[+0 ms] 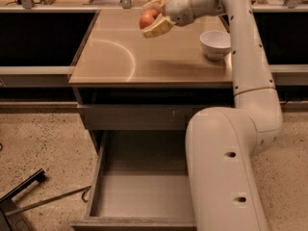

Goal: Pick apple from middle drawer and place on counter

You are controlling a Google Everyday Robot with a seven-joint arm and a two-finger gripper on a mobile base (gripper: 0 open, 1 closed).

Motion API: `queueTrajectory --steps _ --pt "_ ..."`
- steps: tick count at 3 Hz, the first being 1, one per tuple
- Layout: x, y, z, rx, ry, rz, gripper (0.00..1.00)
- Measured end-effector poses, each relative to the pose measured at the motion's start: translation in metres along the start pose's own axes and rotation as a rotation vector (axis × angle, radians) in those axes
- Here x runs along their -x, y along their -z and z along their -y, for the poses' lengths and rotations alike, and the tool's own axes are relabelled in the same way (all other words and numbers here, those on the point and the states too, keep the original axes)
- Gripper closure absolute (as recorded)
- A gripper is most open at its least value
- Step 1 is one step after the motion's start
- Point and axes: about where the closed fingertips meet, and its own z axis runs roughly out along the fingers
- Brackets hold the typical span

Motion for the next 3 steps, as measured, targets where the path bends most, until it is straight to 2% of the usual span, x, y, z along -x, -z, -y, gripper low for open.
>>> queueTrajectory --steps 1,2,3 --pt "-0.001 -0.019 -0.021 0.103 -0.069 0.000 1.00" --pt "-0.012 -0.028 -0.033 0.158 -0.142 -0.052 1.00" --pt "-0.048 -0.022 -0.038 0.152 -0.262 -0.094 1.00"
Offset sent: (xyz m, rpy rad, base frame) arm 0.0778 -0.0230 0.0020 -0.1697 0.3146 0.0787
